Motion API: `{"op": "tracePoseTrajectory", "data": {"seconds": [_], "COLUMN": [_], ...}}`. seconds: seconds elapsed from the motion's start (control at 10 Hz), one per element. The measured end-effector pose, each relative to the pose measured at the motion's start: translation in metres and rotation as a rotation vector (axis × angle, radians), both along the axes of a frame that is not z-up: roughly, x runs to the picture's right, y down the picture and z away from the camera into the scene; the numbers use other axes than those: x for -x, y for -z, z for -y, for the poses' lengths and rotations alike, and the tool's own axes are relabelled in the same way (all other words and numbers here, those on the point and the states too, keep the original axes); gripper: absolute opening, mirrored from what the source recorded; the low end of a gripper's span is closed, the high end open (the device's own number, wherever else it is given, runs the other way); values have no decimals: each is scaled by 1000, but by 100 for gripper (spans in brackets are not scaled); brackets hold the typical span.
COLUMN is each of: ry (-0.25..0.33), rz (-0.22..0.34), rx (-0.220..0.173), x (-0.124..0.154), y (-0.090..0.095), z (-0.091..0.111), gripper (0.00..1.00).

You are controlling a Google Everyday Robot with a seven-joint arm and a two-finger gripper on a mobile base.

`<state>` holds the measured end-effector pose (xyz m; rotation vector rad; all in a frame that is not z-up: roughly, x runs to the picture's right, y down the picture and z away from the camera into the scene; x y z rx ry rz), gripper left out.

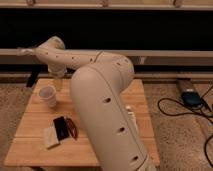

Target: Pick up the ceramic cup

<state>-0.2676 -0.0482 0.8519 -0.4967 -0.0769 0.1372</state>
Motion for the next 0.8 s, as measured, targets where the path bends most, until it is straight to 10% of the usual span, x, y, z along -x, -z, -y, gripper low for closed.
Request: {"op": "tracePoseTrajectory", "data": {"seconds": [0.8], "ry": [71], "rz": [112], "rx": [16], "x": [79], "y": [-22], "z": [-11], "gripper": [80]}}
